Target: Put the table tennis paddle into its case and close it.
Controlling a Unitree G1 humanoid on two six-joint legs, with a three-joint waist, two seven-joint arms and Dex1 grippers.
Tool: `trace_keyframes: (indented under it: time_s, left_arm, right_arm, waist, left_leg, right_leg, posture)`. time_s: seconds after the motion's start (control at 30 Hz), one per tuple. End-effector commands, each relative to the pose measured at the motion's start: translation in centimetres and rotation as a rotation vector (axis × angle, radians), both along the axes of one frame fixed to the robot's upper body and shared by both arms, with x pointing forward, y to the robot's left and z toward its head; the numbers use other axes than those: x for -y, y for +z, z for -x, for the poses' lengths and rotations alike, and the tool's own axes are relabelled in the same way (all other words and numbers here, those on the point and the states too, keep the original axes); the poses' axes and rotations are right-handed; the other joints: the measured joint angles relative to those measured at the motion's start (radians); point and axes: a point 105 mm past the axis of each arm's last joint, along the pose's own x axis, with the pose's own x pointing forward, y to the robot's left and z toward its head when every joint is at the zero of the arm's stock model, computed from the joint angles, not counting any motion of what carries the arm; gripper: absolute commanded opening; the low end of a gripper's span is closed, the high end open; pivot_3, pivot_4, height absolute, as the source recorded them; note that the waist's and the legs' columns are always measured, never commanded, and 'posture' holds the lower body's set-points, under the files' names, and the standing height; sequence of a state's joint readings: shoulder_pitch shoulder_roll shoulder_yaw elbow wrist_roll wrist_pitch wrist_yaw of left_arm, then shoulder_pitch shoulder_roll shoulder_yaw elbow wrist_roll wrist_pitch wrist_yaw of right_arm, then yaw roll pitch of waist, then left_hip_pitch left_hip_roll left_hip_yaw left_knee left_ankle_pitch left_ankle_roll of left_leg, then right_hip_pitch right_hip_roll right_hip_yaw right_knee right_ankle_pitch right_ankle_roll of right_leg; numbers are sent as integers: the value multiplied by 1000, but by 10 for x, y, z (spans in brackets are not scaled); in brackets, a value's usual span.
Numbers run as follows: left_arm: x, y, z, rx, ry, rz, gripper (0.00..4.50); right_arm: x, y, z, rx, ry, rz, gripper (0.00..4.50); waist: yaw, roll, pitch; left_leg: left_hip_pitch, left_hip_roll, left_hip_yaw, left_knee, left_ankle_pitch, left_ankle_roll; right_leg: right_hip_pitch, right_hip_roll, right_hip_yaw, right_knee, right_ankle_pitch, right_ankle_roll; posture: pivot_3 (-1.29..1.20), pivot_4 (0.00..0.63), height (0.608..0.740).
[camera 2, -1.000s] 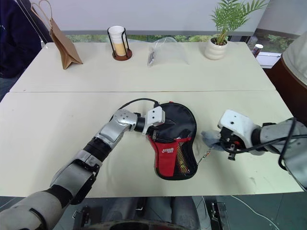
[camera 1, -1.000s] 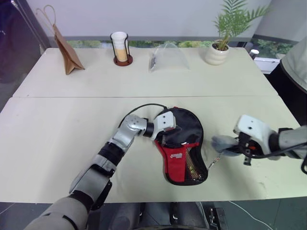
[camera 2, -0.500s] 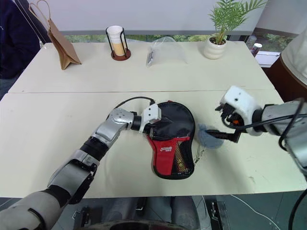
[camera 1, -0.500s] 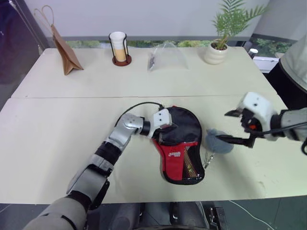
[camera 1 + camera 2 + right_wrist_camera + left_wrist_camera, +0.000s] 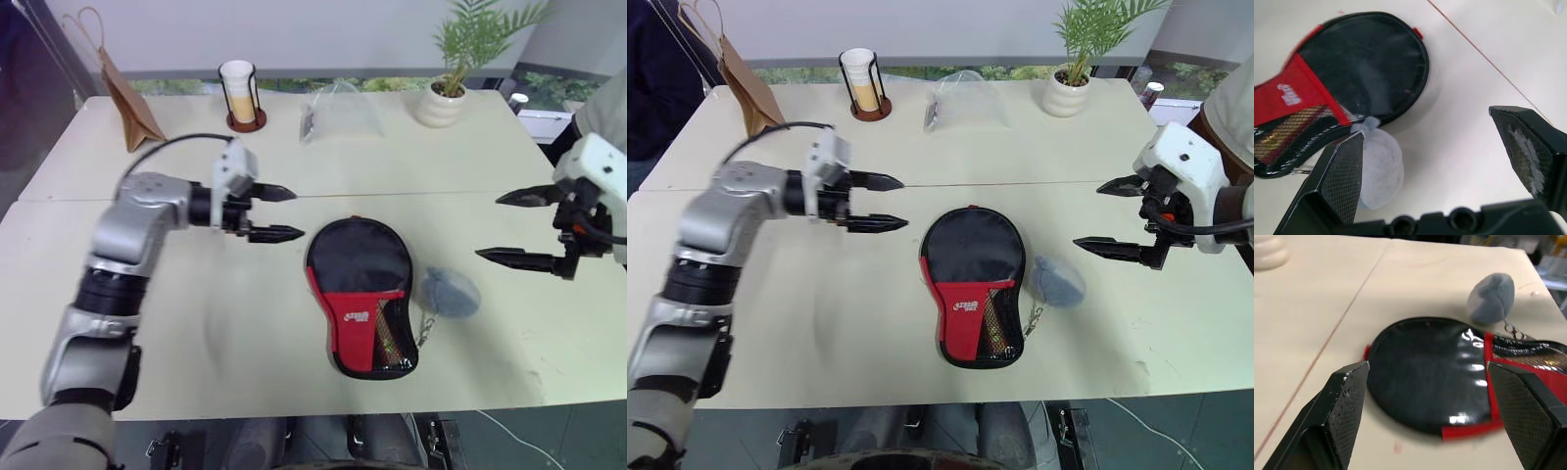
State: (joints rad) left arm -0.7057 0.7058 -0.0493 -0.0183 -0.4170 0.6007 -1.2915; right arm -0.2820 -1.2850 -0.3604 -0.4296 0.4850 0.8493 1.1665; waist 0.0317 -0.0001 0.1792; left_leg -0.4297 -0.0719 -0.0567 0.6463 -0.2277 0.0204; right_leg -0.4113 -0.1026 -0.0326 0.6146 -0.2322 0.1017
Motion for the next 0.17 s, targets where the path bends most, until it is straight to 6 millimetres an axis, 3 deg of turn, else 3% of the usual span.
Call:
trace_keyframes:
  time_s: [0.03, 0.17]
  left_arm:
    - [-10, 15, 20, 6, -8, 20, 3984]
    - [-20, 19, 36, -29, 18, 29, 3984]
  right_arm:
    - [-7, 10, 3, 50, 40, -5, 4481]
    - [-11, 7, 1, 47, 55, -20, 4481]
  waist:
    - [1, 1, 0]
    - [7, 0, 1]
  left_leg:
    - [0, 0, 0, 0, 0, 0]
    - [0, 0, 0, 0, 0, 0]
  right_leg:
    - [0, 0, 0, 0, 0, 0]
    - [0, -1, 0, -1, 0, 0]
  posture:
    - [0, 150, 734]
    - [0, 150, 734]
